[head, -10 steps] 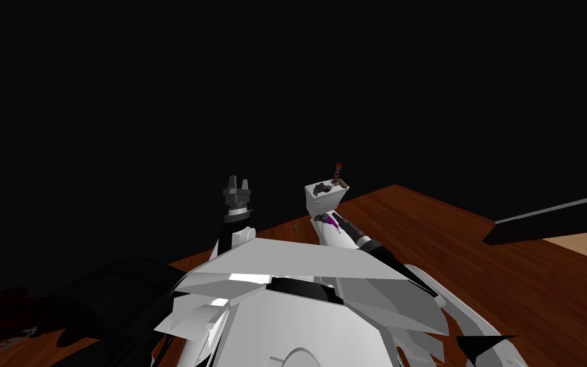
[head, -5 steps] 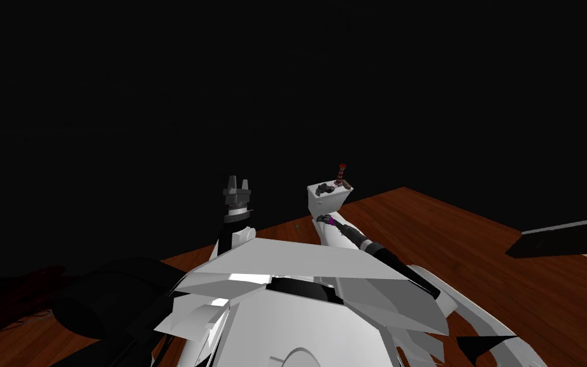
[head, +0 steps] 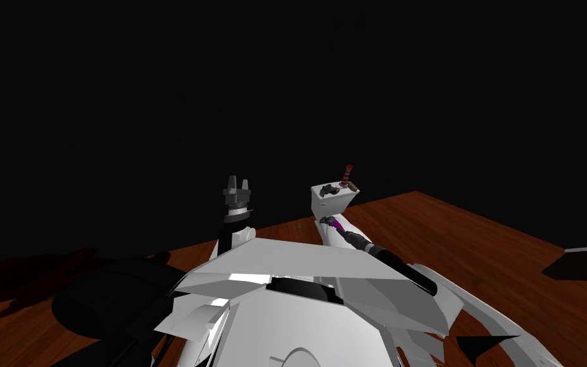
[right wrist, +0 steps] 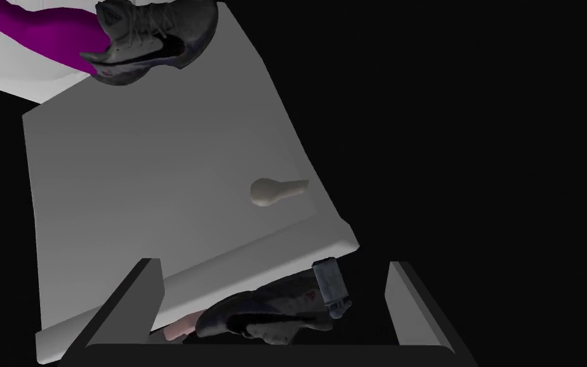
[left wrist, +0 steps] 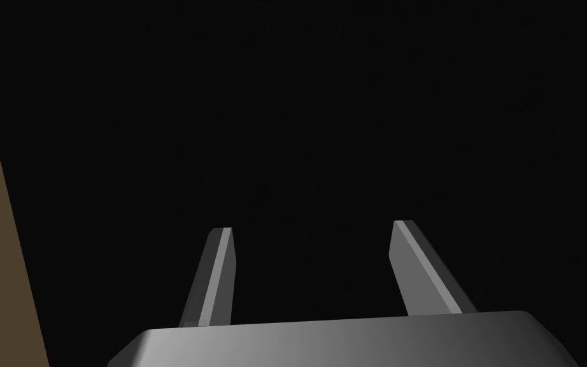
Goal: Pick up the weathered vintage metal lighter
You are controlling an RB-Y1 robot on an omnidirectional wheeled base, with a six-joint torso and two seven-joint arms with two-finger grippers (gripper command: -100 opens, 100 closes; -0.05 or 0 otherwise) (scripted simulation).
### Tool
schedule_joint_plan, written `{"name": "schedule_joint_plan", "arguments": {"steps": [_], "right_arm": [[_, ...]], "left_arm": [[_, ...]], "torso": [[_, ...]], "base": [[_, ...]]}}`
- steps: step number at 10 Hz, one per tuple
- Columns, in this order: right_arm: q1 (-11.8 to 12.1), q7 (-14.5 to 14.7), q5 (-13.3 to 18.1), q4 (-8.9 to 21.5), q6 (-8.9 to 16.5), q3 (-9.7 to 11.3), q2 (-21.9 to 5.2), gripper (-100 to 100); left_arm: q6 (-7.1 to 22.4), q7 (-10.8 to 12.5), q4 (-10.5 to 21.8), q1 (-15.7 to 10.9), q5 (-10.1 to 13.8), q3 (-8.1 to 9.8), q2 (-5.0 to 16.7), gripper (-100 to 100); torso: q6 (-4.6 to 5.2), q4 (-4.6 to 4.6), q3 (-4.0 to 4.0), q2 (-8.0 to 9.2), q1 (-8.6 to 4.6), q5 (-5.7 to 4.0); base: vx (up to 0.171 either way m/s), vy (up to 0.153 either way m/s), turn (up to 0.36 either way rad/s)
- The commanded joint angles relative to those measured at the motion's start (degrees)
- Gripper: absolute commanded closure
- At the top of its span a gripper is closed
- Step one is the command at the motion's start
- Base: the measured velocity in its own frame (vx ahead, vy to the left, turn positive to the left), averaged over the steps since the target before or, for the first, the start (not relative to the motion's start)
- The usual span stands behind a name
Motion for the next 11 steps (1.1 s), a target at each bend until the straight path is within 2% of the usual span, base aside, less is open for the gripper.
{"name": "schedule_joint_plan", "arguments": {"steps": [1, 2, 3, 4, 5, 6, 7, 8, 9, 10, 11], "right_arm": [[0.3, 2.1, -1.0, 0.5, 2.9, 0.0, -2.9, -100], [0.3, 2.1, -1.0, 0.5, 3.9, 0.0, -4.1, -100], [0.1, 4.1, -1.6, 1.0, 5.3, 0.3, -6.0, -100], [0.1, 4.1, -1.6, 1.0, 6.9, 0.3, -7.0, -100], [-0.2, 6.0, -2.2, 1.4, 8.8, 0.5, -9.2, -100], [-0.2, 6.0, -2.2, 1.4, 10.6, 0.5, -9.7, -100], [-0.7, 8.0, -2.8, 2.0, 12.8, 0.7, -11.9, -100], [-0.7, 8.0, -2.8, 2.0, 13.9, 0.7, -12.3, -100], [-1.2, 9.8, -3.3, 2.5, 15.8, 0.8, -14.8, -100], [-1.2, 9.8, -3.3, 2.5, 17.1, 0.8, -14.8, -100], [-1.7, 11.7, -3.7, 3.0, 19.2, 0.9, -16.8, -100]], "left_arm": [[0.0, 0.0, 0.0, 0.0, 0.0, 0.0, 0.0, 0], [0.0, 0.0, 0.0, 0.0, 0.0, 0.0, 0.0, 0], [0.0, 0.0, 0.0, 0.0, 0.0, 0.0, 0.0, 0], [0.0, 0.0, 0.0, 0.0, 0.0, 0.0, 0.0, 0], [0.0, 0.0, 0.0, 0.0, 0.0, 0.0, 0.0, 0], [0.0, 0.0, 0.0, 0.0, 0.0, 0.0, 0.0, 0], [0.0, 0.0, 0.0, 0.0, 0.0, 0.0, 0.0, 0], [0.0, 0.0, 0.0, 0.0, 0.0, 0.0, 0.0, 0], [0.0, 0.0, 0.0, 0.0, 0.0, 0.0, 0.0, 0], [0.0, 0.0, 0.0, 0.0, 0.0, 0.0, 0.0, 0], [0.0, 0.0, 0.0, 0.0, 0.0, 0.0, 0.0, 0]], "torso": [[0.0, 0.0, 0.0, 0.0, 0.0, 0.0], [-0.02, 0.0, -0.01, -0.02, 0.04, 0.01], [-0.01, 0.0, -0.01, -0.02, 0.02, 0.01], [-0.04, -0.01, -0.04, -0.08, 0.07, 0.01], [0.0, -0.02, -0.04, -0.07, 0.05, 0.01], [-0.03, -0.02, -0.05, -0.09, 0.11, 0.02], [0.01, -0.02, -0.04, -0.07, 0.09, 0.03], [-0.03, -0.02, -0.06, -0.1, 0.11, 0.03], [0.0, -0.02, -0.06, -0.1, 0.09, 0.02], [-0.03, -0.03, -0.09, -0.16, 0.17, 0.04], [0.01, -0.03, -0.08, -0.14, 0.12, 0.02]], "base": [[0.014, 0.033, 0.111], [0.013, 0.026, 0.073], [0.028, 0.04, 0.164], [0.025, 0.032, 0.06], [0.029, 0.05, 0.12], [0.025, 0.041, 0.056], [0.032, 0.05, 0.114], [0.035, 0.042, 0.066], [0.051, 0.063, 0.133], [0.044, 0.046, 0.043], [0.051, 0.056, 0.09]]}}
